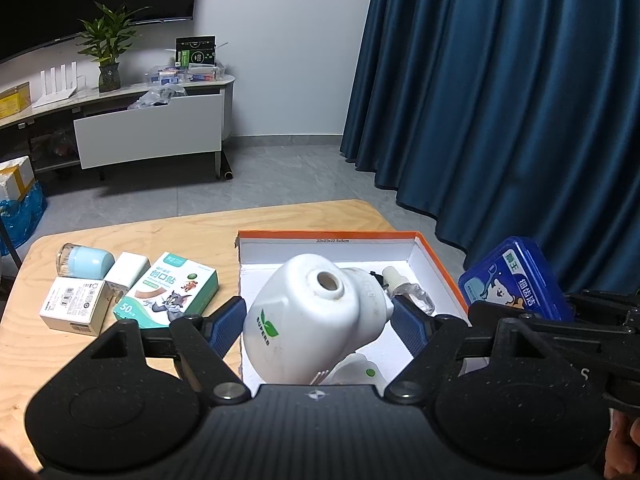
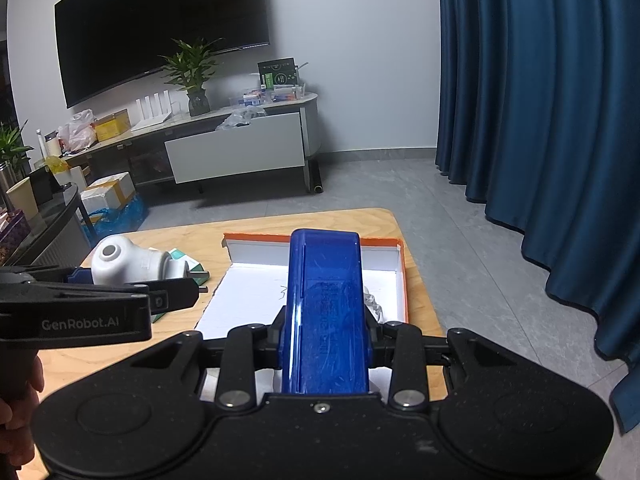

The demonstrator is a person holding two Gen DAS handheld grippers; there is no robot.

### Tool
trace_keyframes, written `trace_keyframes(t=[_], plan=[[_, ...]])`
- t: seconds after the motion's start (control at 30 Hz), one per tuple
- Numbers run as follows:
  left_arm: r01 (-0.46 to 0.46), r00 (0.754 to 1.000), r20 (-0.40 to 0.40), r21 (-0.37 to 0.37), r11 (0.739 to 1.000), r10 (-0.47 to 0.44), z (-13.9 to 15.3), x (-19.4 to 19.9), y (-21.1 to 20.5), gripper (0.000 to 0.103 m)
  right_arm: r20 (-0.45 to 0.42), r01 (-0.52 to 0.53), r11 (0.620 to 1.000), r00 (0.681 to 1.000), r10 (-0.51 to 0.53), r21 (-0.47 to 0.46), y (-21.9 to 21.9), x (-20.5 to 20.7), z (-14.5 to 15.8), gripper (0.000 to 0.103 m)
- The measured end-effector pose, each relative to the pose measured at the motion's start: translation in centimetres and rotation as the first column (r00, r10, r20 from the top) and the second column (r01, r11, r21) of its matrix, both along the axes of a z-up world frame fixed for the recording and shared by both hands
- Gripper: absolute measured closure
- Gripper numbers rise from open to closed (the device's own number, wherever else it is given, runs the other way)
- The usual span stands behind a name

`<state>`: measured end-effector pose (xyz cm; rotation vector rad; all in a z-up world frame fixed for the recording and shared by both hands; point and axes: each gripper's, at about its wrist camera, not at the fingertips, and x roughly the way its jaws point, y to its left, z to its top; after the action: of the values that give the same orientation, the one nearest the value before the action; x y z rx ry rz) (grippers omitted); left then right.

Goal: Organize rigid objects
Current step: 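Carry the white diffuser and blue tin with both tools over the white box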

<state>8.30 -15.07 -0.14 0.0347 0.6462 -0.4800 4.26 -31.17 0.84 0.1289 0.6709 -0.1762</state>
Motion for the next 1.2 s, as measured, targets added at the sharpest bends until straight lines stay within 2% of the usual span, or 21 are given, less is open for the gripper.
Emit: trace_keyframes(t=[0.7,1.2], plan=[[0.010,1.000,-0.018,0.011,1.000,-0.010,-0.7,1.4,-0.8,0.023,-0.029,0.013,1.000,0.999,-0.013,-0.008,-0.4,1.6,-1.3,0.063],[0.004,0.999,-0.041,0.027,1.000,-0.003,-1.7,3.9,-1.5,0.023,-0.061,0.028,0.999,0.998,-0.030,-0.040,-1.0,4.5,-2.5,0.063]])
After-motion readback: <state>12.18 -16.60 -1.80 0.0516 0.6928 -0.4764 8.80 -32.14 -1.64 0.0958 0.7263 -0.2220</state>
